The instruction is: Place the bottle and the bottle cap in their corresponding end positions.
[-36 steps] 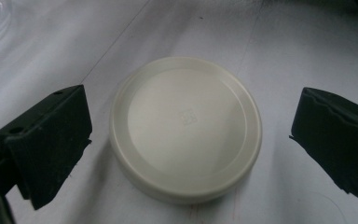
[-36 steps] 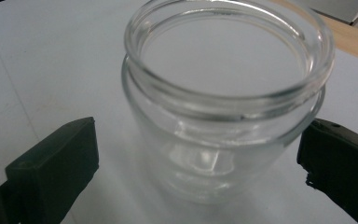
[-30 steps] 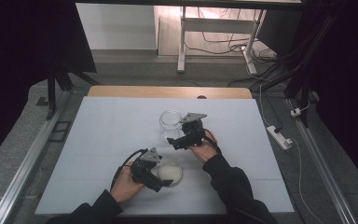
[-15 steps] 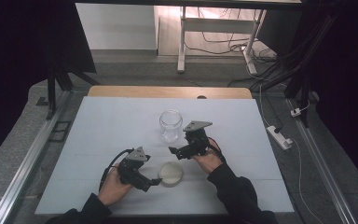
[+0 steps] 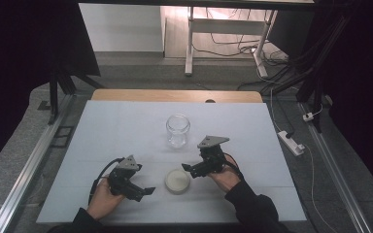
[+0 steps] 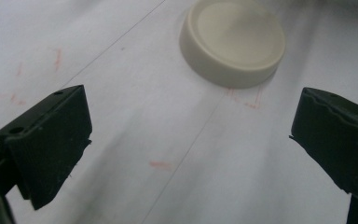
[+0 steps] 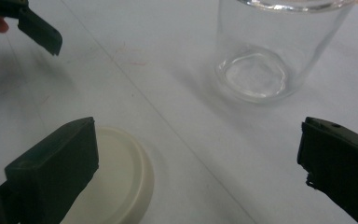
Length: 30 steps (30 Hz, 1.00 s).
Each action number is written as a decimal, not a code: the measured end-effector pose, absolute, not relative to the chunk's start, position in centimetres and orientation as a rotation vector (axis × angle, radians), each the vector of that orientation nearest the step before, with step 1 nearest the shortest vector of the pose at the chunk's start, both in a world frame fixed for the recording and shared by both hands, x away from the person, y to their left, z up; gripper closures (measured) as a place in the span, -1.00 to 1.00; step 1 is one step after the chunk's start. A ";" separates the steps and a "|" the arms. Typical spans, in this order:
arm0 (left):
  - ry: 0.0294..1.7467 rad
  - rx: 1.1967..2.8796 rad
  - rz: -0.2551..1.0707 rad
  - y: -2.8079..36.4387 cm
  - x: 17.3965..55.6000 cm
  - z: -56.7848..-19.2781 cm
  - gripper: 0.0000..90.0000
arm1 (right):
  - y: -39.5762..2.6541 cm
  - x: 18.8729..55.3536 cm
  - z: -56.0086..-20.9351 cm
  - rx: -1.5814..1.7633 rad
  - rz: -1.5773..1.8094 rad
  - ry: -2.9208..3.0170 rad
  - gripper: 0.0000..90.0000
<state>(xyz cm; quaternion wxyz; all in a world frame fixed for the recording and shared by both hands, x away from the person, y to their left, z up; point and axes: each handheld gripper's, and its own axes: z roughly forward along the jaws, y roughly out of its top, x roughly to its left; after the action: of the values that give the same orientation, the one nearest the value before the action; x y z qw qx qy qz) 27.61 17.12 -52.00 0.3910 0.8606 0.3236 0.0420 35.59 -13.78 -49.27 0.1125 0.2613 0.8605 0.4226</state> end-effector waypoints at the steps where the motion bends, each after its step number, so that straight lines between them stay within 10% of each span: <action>1: 0.829 2.184 0.108 17.4 27.5 -52.0 -1.00 | -14.1 35.3 -49.3 0.763 1.231 2.534 -1.00; 30: 1.019 2.070 0.170 24.6 22.8 -52.4 -1.00 | -22.8 29.7 -50.3 0.941 1.110 2.455 -1.00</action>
<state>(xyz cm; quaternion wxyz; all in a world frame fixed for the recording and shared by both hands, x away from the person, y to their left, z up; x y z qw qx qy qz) 22.76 24.61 -52.43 0.4025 0.8192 0.4031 0.0673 29.75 -22.75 -50.31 0.1435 0.3263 0.8513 0.3849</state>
